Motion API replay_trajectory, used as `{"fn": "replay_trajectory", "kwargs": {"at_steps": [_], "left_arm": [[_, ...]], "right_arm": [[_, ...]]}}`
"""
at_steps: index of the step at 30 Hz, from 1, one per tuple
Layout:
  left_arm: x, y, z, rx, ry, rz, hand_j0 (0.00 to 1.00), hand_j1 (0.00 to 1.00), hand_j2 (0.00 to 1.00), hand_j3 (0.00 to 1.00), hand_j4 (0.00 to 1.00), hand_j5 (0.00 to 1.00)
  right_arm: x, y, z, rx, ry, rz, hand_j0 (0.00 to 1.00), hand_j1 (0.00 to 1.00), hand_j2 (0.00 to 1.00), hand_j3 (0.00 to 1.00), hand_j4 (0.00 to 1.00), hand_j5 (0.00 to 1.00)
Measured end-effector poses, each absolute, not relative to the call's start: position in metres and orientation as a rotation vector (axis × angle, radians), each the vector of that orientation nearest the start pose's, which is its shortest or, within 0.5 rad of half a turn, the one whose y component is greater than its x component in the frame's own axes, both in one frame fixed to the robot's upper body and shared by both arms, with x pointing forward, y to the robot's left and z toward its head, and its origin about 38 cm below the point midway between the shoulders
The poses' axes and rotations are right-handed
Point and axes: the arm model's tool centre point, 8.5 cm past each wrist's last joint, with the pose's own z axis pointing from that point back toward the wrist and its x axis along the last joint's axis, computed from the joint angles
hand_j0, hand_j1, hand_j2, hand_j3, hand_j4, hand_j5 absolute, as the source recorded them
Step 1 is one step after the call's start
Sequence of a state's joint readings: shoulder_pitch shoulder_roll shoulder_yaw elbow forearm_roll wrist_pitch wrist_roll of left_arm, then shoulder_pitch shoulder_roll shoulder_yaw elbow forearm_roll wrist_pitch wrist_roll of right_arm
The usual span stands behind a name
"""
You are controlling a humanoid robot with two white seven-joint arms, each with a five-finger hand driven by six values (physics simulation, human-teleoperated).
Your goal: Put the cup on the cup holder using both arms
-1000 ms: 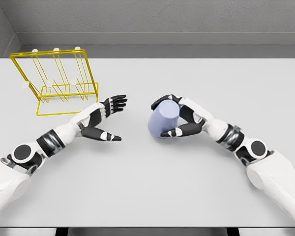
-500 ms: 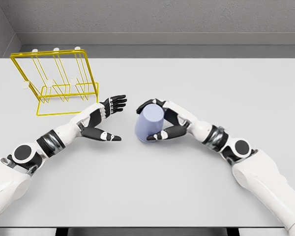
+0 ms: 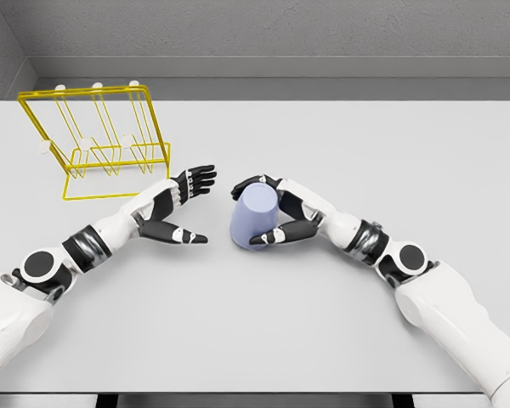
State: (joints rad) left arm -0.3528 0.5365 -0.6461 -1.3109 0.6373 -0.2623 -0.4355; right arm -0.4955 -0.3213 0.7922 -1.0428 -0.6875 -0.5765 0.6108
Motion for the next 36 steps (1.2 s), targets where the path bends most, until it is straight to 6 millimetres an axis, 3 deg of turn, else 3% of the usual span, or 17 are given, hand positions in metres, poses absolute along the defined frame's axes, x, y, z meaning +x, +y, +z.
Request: {"fn": "replay_trajectory", "kwargs": {"at_steps": [4, 15, 36], "left_arm": [[0.4040, 0.2395, 0.0746, -0.566, -1.472, -0.719, 1.00, 1.00, 1.00, 1.00, 1.00, 1.00], [0.4037, 0.2403, 0.0732, -0.564, -1.469, -0.717, 1.00, 1.00, 1.00, 1.00, 1.00, 1.00], [0.4035, 0.2419, 0.0737, -0.562, -1.469, -0.720, 1.00, 1.00, 1.00, 1.00, 1.00, 1.00]], "right_arm": [[0.4186, -0.1512, 0.0694, 0.831, -1.656, 0.844, 0.88, 0.88, 0.88, 0.88, 0.88, 0.88], [0.4181, -0.1490, 0.0665, 0.816, -1.646, 0.876, 0.95, 0.95, 0.95, 0.95, 0.95, 0.95], [0.4238, -0.1555, 0.0697, 0.753, -1.630, 0.986, 0.98, 0.98, 0.98, 0.98, 0.98, 0.98]]}}
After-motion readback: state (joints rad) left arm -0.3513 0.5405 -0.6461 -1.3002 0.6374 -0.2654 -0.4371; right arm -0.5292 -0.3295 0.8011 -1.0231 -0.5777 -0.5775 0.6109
